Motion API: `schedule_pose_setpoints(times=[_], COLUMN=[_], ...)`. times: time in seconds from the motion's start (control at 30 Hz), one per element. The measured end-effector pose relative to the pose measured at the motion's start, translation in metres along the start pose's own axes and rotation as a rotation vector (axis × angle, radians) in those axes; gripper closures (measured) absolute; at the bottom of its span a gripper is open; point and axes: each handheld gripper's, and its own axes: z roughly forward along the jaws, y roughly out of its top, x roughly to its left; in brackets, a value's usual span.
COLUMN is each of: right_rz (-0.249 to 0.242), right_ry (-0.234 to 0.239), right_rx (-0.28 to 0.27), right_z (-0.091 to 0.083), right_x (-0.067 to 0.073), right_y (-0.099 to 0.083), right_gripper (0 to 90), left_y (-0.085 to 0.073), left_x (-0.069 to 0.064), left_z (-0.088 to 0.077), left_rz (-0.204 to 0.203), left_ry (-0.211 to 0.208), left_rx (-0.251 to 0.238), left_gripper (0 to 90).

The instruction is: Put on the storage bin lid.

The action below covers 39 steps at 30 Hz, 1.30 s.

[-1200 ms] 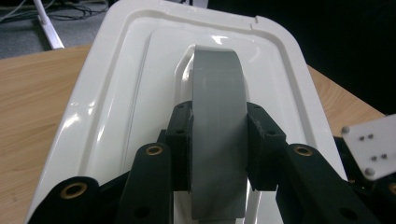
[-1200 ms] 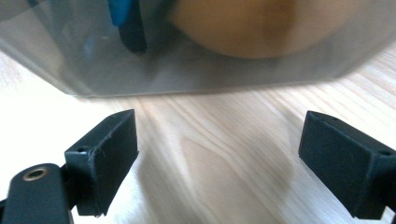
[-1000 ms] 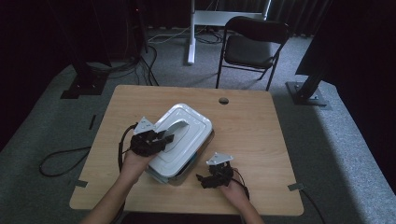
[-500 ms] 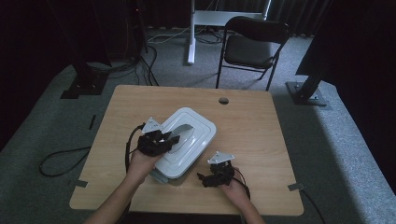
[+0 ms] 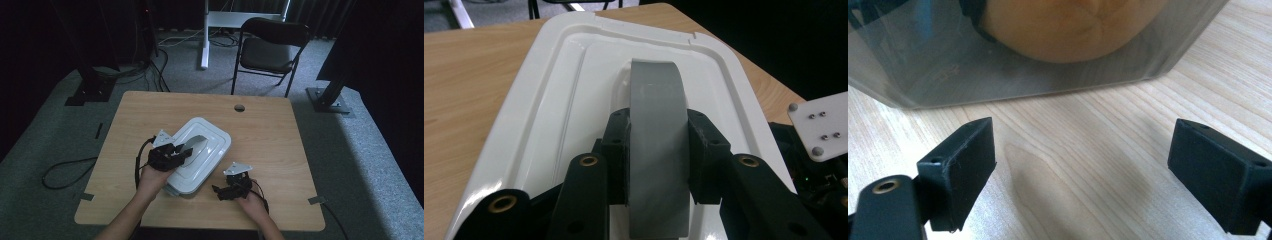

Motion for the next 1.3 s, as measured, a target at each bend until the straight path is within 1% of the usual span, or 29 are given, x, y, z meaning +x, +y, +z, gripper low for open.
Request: schedule_pose_setpoints(times=[0.13, 0.37, 0.43, 0.47, 0.5, 0.57, 0.63, 0.67, 0.73, 0.8, 0.83, 0.9, 0.93, 0.97, 1.0, 1.1, 1.17, 1.23, 1.27, 1.3], right_rz=[-0.001, -0.004, 0.000, 0.001, -0.001, 0.003, 0.004, 0.005, 0.003, 0.003, 0.003, 0.002, 0.004, 0.004, 0.002, 0.003, 0.006, 0.009, 0.010, 0.010], right_ry=[0.004, 0.004, 0.003, 0.003, 0.001, 0.000, -0.001, 0.000, -0.002, -0.004, -0.003, -0.006, -0.004, -0.004, -0.007, -0.007, -0.006, -0.008, -0.008, -0.010], right_rx=[0.001, 0.004, 0.002, 0.001, -0.001, -0.004, -0.005, -0.005, -0.005, -0.006, -0.006, -0.006, -0.005, -0.005, -0.005, -0.007, -0.009, -0.010, -0.011, -0.011], right_z=[0.001, 0.001, 0.000, 0.000, -0.001, -0.002, -0.002, -0.002, -0.002, -0.002, -0.002, -0.003, -0.003, -0.003, -0.003, -0.003, -0.004, -0.004, -0.005, -0.005], right_x=[0.001, 0.000, 0.000, 0.000, -0.001, -0.001, -0.002, -0.002, -0.002, -0.002, -0.002, -0.003, -0.003, -0.003, -0.003, -0.003, -0.003, -0.004, -0.004, -0.004], right_y=[0.000, 0.000, 0.000, 0.000, 0.000, 0.000, 0.000, 0.000, 0.000, 0.000, 0.000, -0.001, -0.001, -0.001, -0.001, 0.000, 0.000, 0.000, 0.000, 0.000], right_gripper=[11.2, 11.1, 11.2, 11.2, 11.2, 11.2, 11.2, 11.2, 11.2, 11.2, 11.1, 11.1, 11.2, 11.2, 11.2, 11.2, 11.2, 11.2, 11.2, 11.2], left_y=[0.000, 0.000, 0.000, 0.001, 0.001, 0.002, 0.002, 0.003, 0.003, 0.004, 0.004, 0.006, 0.006, 0.007, 0.007, 0.007, 0.006, 0.006, 0.006, 0.005], left_x=[0.000, 0.001, 0.002, 0.003, 0.003, 0.004, 0.004, 0.004, 0.003, 0.003, 0.002, 0.004, 0.004, 0.005, 0.006, 0.010, 0.014, 0.018, 0.020, 0.023], left_z=[0.002, 0.000, -0.001, -0.001, -0.002, -0.002, -0.003, -0.004, -0.005, -0.007, -0.008, -0.013, -0.014, -0.015, -0.016, -0.018, -0.020, -0.022, -0.023, -0.025], left_rz=[-0.006, 0.003, 0.002, 0.005, 0.005, 0.004, 0.011, 0.013, 0.018, 0.025, 0.025, 0.014, 0.011, 0.018, 0.024, 0.026, 0.026, 0.043, 0.041, 0.031], left_ry=[-0.005, -0.017, -0.029, -0.031, -0.038, -0.055, -0.063, -0.065, -0.066, -0.072, -0.070, -0.080, -0.077, -0.076, -0.084, -0.081, -0.084, -0.063, -0.059, -0.058], left_rx=[0.007, 0.011, 0.009, 0.010, 0.009, 0.018, 0.018, 0.018, 0.008, 0.004, -0.003, -0.021, -0.024, -0.014, -0.014, -0.020, -0.031, -0.040, -0.046, -0.054], left_gripper=[67.1, 66.5, 64.2, 60.2, 58.4, 58.4, 53.9, 53.2, 47.7, 44.5, 41.0, 38.9, 34.3, 32.0, 27.9, 19.5, 17.9, 13.6, 9.9, 9.1])
